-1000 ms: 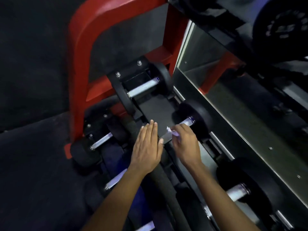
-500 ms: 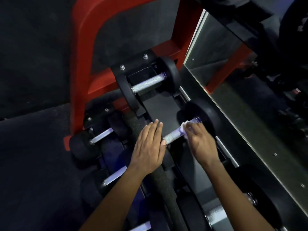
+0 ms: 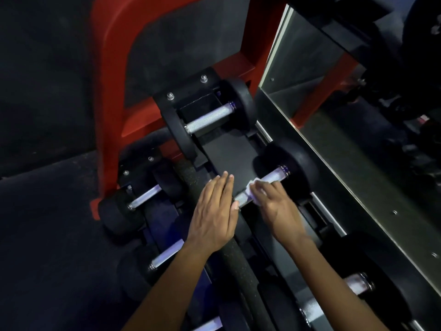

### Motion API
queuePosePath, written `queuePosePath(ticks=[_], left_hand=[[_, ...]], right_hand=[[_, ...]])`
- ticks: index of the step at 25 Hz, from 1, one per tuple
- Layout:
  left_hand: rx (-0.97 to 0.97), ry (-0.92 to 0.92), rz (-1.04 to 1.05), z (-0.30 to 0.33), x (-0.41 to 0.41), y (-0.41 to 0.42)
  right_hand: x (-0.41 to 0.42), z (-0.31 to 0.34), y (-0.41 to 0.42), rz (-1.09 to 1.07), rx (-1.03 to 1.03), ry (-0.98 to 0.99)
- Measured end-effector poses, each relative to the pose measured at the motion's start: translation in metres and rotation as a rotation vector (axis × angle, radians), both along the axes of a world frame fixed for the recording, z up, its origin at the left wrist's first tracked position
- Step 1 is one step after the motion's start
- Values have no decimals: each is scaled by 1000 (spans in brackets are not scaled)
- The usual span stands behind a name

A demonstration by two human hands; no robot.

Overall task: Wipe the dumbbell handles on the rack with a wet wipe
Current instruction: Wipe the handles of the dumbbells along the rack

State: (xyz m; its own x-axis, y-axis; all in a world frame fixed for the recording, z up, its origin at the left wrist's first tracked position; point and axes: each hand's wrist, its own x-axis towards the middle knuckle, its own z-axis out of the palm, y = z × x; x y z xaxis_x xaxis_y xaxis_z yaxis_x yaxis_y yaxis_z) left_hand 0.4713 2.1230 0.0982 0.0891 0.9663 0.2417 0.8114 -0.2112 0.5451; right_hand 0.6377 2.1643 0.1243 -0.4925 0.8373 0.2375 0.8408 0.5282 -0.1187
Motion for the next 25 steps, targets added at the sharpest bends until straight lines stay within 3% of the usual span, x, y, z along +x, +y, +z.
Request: queuePosePath(ticks=[5, 12, 20, 25], left_hand=[[-18, -17, -27, 1, -2, 2], [-9, -108, -26, -2, -2, -1], [40, -69, -36, -7, -6, -1], [45, -48, -22, -8, -5, -1]], right_hand=[[-14, -1, 1, 221, -85, -108], [-18, 11, 44, 301, -168, -378], [-2, 24, 65, 80, -62, -406], [-18, 4, 47, 192, -86, -320]])
